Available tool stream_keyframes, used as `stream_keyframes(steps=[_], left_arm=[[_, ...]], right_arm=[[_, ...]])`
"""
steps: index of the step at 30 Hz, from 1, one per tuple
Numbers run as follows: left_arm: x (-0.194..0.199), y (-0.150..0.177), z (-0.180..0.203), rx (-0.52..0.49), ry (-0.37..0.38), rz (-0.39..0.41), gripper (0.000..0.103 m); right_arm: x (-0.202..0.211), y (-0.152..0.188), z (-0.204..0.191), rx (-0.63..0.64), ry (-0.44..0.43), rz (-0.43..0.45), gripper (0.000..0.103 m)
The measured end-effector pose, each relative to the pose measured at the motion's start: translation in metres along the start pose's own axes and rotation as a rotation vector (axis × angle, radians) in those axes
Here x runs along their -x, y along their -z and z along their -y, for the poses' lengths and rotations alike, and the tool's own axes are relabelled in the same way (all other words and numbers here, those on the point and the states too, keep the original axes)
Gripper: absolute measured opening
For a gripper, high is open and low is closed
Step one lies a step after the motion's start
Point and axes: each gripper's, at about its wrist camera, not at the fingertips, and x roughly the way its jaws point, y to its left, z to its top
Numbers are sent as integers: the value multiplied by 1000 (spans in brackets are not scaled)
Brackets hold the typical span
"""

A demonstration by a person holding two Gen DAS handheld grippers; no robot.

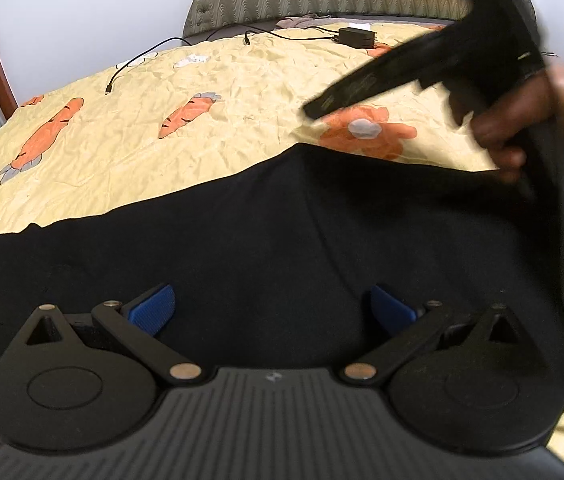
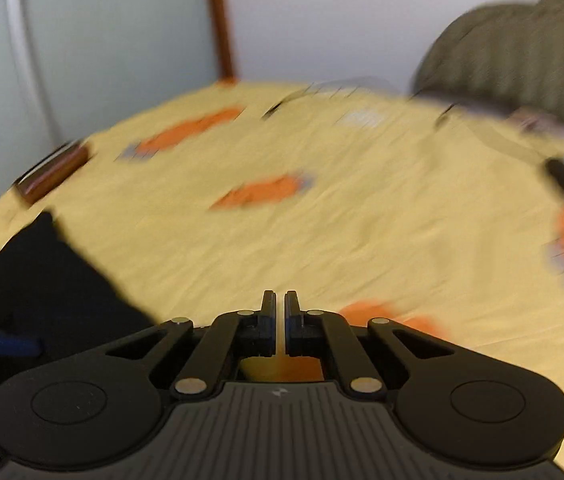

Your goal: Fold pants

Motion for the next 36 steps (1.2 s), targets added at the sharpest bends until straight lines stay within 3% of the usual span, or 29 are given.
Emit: stream_keyframes(steps=[2,4,7,8,11,14,16,18,21,23,25,27,29,30,31,34,36], left_arm=[[4,-2,-4,3,5,8,103],[9,-4,-9,9,-16,25,103],[16,-12,-25,30,-49,65,103],[16,-17,-34,36,-74,78,103],[6,-29,-66,67,-170,93,103],[-14,-34,-102,109,-270,70,103],[-28,-33,-122,122,-349,51,103],[-37,-30,-139,139,-391,19,103],[-38,-26,-152,176,-378,16,103],[-34,-26,-149,164,-394,28,103],[-29,-28,-143,145,-418,38,103],[-17,-30,-134,142,-389,64,103],[-6,-34,-119,141,-340,87,103],[0,-36,-110,140,-301,94,103],[4,-37,-100,129,-259,97,103],[11,-41,-60,80,-155,101,103],[10,-46,-30,37,-78,100,103]], right_arm=[[24,-1,-3,24,3,15,4],[45,5,-9,55,-58,-15,4],[56,23,-17,59,-249,-91,4],[53,28,-18,54,-259,-113,4],[24,38,-15,35,-215,-187,4],[6,33,2,-69,-202,-120,4],[3,28,5,-73,-57,-96,5],[12,28,4,-73,15,-85,5],[40,34,-16,-16,-50,-55,5],[47,43,-27,3,-122,-86,5],[40,55,-25,5,-85,-148,4],[46,63,-5,-84,-11,-95,5],[61,62,8,-140,208,-54,9],[72,64,8,-124,261,-35,9],[84,68,7,-122,229,-23,9],[98,84,-1,-118,16,-77,10],[87,93,-3,-74,50,-124,9]])
